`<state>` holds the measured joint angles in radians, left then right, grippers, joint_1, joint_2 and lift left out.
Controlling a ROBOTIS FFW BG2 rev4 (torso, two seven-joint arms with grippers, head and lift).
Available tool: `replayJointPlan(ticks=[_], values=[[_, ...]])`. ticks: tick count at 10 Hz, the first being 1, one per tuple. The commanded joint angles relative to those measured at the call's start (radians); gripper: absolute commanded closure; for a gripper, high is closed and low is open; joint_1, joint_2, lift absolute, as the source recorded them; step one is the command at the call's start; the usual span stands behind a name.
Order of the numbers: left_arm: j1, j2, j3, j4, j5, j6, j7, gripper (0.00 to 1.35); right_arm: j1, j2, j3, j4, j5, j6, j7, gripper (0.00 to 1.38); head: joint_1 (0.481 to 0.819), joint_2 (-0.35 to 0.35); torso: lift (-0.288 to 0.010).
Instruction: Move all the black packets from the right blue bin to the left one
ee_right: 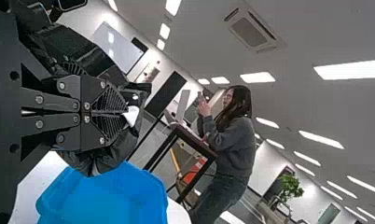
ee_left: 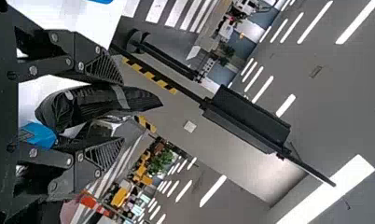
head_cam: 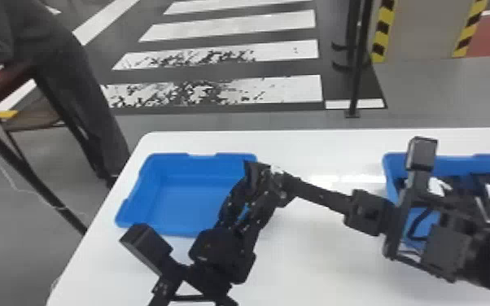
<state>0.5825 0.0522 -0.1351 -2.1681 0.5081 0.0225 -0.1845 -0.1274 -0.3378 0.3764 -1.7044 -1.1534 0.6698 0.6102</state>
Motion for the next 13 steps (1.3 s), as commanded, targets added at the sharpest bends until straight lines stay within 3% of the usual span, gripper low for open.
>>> replayJointPlan(ticks=[1, 4, 5, 6, 7, 8, 9, 10, 11, 13], values=[[0.014, 0.005, -0.014, -0.022, -0.018, -0.013, 0.048, 1.22, 0.000, 0.000, 0.001, 0.000, -0.003, 0.000, 0.000, 1.20, 0.695, 0.216, -0.140], [0.024, 0.003, -0.014, -0.025, -0.057, -0.067, 0.071, 1.21, 0.000, 0.000, 0.001, 0.012, -0.005, -0.010, 0.000, 1.20, 0.695, 0.233, -0.140], [0.024, 0.003, -0.014, -0.025, -0.059, -0.074, 0.071, 1.21, 0.000, 0.000, 0.003, 0.007, -0.003, -0.027, 0.000, 1.16, 0.695, 0.235, -0.140], [0.026, 0.003, -0.014, -0.025, -0.059, -0.082, 0.071, 1.21, 0.002, 0.000, 0.001, 0.010, -0.003, -0.049, 0.000, 1.02, 0.695, 0.235, -0.140], [0.026, 0.003, -0.012, -0.025, -0.061, -0.084, 0.071, 1.21, 0.005, -0.001, -0.001, 0.012, -0.001, -0.059, 0.000, 0.57, 0.695, 0.234, -0.140], [0.029, 0.003, -0.012, -0.025, -0.063, -0.089, 0.071, 1.21, 0.007, -0.001, -0.001, 0.012, -0.005, -0.071, 0.000, 0.03, 0.695, 0.232, -0.140], [0.026, 0.003, -0.010, -0.025, -0.065, -0.091, 0.071, 1.21, 0.010, 0.000, -0.001, 0.012, -0.007, -0.078, 0.000, 0.00, 0.695, 0.230, -0.140], [0.019, 0.000, 0.002, -0.025, -0.089, -0.091, 0.073, 1.21, 0.012, -0.001, -0.001, 0.017, -0.015, -0.088, 0.000, 0.07, 0.695, 0.229, -0.140], [0.011, -0.003, 0.025, -0.005, -0.151, -0.099, 0.088, 1.21, 0.019, 0.000, -0.009, 0.015, -0.017, -0.093, 0.000, 0.05, 0.695, 0.231, -0.140], [-0.099, -0.026, 0.101, 0.203, -0.321, -0.163, 0.129, 1.21, 0.046, 0.000, -0.041, 0.002, -0.017, -0.098, 0.002, 0.06, 0.695, 0.245, -0.140]])
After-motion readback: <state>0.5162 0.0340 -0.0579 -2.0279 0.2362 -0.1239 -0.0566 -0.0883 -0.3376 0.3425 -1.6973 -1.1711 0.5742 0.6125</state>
